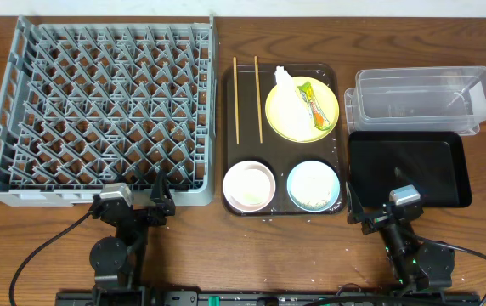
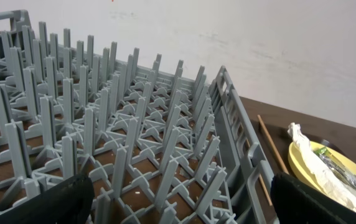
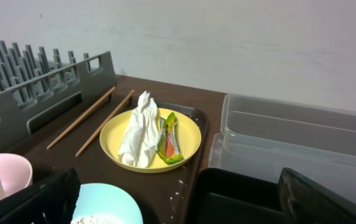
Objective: Sort waste into correct bins and load items into the dishwasher
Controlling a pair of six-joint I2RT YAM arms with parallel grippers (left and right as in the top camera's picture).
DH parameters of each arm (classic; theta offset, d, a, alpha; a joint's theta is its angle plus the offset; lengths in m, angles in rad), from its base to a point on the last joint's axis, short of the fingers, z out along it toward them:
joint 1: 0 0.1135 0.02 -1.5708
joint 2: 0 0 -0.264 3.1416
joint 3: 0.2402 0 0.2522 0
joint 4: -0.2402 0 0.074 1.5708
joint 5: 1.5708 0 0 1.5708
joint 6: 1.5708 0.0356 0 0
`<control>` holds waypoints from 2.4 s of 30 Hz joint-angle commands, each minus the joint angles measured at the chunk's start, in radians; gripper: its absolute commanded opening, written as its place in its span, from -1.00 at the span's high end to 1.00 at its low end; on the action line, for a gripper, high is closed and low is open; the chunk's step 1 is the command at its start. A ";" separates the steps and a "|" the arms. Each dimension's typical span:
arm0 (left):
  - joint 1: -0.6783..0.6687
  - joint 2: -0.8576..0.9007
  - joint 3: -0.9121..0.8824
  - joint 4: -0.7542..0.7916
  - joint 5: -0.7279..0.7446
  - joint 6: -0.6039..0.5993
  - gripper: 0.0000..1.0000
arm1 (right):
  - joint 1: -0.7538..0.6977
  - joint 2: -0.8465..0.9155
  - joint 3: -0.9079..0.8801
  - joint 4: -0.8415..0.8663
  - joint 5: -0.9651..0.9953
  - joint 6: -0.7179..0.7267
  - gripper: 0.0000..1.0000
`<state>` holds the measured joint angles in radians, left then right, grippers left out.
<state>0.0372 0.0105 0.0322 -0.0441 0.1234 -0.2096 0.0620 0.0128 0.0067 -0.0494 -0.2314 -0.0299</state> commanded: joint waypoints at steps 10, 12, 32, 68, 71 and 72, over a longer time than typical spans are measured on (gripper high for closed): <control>-0.005 -0.006 -0.028 -0.014 -0.005 0.002 -0.83 | -0.010 -0.003 -0.001 -0.005 0.003 0.014 -0.99; -0.005 -0.006 -0.028 -0.015 -0.027 0.023 -0.83 | -0.010 -0.003 -0.001 -0.005 0.003 0.013 -0.99; -0.005 -0.006 -0.019 0.154 0.267 -0.066 -0.83 | -0.010 -0.003 0.004 0.098 -0.121 0.047 -0.99; -0.005 0.927 1.045 -0.663 0.322 -0.054 -0.83 | 0.069 1.490 1.347 -0.624 -0.378 0.077 -0.99; -0.005 0.949 1.045 -0.663 0.321 -0.054 -0.84 | 0.178 1.548 1.347 -0.627 -0.182 0.077 -0.98; -0.005 0.957 1.045 -0.663 0.322 -0.054 -0.83 | 0.216 1.570 1.347 -0.624 -0.096 0.077 -0.98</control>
<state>0.0372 0.9432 1.0565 -0.7067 0.4358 -0.2657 0.1593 1.5238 1.3403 -0.6758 -0.5190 0.0639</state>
